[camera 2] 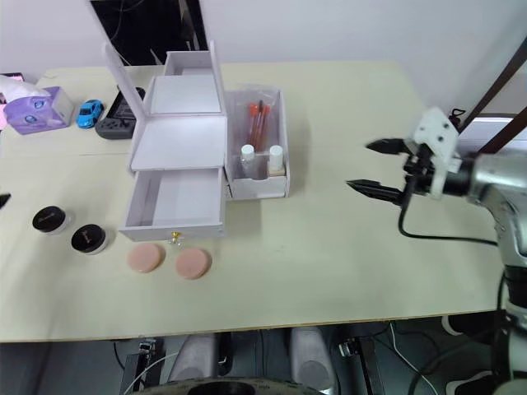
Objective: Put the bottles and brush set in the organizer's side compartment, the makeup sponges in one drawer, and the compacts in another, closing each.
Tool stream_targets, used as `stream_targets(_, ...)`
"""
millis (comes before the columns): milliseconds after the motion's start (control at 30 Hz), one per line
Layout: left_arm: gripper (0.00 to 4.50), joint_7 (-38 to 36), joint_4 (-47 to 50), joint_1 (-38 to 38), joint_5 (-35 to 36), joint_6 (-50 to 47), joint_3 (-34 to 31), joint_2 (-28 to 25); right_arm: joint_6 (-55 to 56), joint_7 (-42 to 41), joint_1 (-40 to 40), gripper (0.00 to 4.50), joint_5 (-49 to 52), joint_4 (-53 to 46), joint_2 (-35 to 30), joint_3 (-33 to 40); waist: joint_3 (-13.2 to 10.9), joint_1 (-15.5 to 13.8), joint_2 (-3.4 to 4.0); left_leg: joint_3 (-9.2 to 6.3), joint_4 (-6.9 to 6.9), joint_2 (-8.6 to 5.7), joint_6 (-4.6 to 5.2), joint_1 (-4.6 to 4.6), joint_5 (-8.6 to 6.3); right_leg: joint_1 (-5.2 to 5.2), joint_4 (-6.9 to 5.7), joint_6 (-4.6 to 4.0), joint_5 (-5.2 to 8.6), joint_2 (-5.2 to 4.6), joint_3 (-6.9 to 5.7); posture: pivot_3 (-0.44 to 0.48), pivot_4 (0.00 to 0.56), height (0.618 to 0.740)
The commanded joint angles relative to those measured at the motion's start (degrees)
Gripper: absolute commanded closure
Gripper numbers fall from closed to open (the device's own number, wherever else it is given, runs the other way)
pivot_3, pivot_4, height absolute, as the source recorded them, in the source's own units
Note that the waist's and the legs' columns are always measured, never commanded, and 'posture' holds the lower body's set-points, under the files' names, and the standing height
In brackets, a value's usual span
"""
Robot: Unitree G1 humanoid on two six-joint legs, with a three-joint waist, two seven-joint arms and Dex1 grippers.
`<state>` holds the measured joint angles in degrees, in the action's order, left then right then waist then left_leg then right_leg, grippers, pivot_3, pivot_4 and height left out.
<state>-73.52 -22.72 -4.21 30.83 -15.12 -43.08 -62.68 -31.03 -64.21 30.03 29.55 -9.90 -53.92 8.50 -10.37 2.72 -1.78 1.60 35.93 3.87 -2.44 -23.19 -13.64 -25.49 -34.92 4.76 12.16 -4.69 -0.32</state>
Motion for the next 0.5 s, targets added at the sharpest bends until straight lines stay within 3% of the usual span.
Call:
stream_targets(33, 0.08, 0.7, 24.7, -14.5, 5.9, -7.2, -8.5, 8.6, -5.7, 3.2, 6.5, 0.00, 3.2, -6.3, 2.8, -3.5, 0.0, 0.3, -0.04, -0.01, 0.00, 0.02, 0.04, 0.02, -0.02, -0.02, -0.10, 0.01, 0.01, 0.02, 0.00, 0.000, 0.150, 0.729)
stream_targets(133, 0.08, 4.9, 39.2, -22.8, 9.3, -11.7, -11.2, 14.8, -11.6, 3.5, 10.6, 0.00, 4.9, -8.2, 3.2, -6.4, 0.0, -0.4, -0.23, -0.01, 0.09, 0.06, 0.02, -0.01, -0.06, -0.04, -0.11, -0.03, 0.04, 0.05, 0.01, 0.000, 0.150, 0.729)
stream_targets(267, 0.08, 12.9, 58.3, -30.7, 11.8, -13.2, -7.8, 24.8, -17.3, 2.9, 18.4, 0.00, 6.4, -8.0, 5.2, -11.4, 0.0, -1.5, -0.10, -0.07, 0.31, 0.04, -0.15, 0.14, -0.15, 0.02, 0.15, -0.19, -0.02, -0.09, -0.08, 0.000, 0.150, 0.729)
stream_targets(400, 0.08, 22.6, 71.1, -34.2, 3.5, -8.8, 6.0, 34.9, -23.9, -0.4, 24.6, 0.00, 8.5, -6.6, 5.9, -16.0, 0.0, -1.6, 0.13, -0.01, 0.47, 0.00, -0.21, -0.01, -0.19, 0.19, 0.92, -0.24, -0.06, -0.08, -0.06, 0.000, 0.150, 0.729)
stream_targets(500, 0.08, 26.9, 75.1, -37.0, -0.9, -9.1, 13.3, 37.4, -26.3, -1.5, 25.7, 0.00, 9.5, -6.8, 5.4, -16.7, 0.3, -1.6, -0.22, 0.14, 1.17, -0.01, -0.10, -0.20, -0.13, 0.44, 0.76, -0.45, -0.21, -0.15, 0.02, 0.000, 0.150, 0.729)
